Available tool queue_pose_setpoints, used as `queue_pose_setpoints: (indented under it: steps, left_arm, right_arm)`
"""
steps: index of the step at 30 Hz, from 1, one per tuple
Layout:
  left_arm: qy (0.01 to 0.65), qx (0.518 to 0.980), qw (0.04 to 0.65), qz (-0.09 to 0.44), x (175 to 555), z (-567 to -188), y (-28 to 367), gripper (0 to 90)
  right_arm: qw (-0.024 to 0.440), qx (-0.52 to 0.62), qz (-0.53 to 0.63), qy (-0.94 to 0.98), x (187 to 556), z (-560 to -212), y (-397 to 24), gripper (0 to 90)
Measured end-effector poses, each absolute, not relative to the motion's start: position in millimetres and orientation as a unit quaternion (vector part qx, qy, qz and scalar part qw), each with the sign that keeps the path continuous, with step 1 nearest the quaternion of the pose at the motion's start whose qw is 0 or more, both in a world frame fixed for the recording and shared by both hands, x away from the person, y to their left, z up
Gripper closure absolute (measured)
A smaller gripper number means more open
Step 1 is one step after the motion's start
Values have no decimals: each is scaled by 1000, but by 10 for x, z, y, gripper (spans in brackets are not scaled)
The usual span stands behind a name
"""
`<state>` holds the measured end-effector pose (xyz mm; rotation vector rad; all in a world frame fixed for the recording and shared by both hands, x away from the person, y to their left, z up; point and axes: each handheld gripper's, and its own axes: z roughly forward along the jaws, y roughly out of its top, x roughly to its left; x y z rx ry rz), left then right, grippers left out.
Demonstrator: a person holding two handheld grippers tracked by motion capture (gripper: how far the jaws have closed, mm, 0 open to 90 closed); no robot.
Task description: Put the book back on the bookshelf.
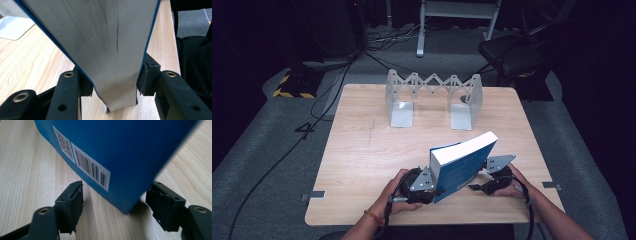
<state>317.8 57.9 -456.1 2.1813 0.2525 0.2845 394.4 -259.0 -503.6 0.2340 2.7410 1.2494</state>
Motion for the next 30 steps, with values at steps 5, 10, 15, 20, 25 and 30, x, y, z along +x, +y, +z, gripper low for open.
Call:
queue_pose_setpoints:
  steps: [5,10,15,20,25,30]
  left_arm:
    - [95,886,437,122,3187,-4541,580,562]
    - [90,893,419,139,3233,-4515,654,569]
    - [91,895,405,161,3281,-4502,739,523]
    - [115,889,426,120,3356,-4502,769,515]
    - [125,887,424,135,3392,-4500,805,466]
    - [121,886,423,143,3387,-4495,819,447]
  right_arm:
    - [51,86,423,901,3958,-5030,-2627,396]
    - [51,66,428,900,3906,-5026,-2657,467]
    - [63,48,434,897,3773,-5024,-2691,547]
    - [67,49,427,901,3696,-5029,-2694,569]
    - [74,43,424,902,3632,-5031,-2695,590]
    - [79,32,423,902,3520,-5032,-2702,604]
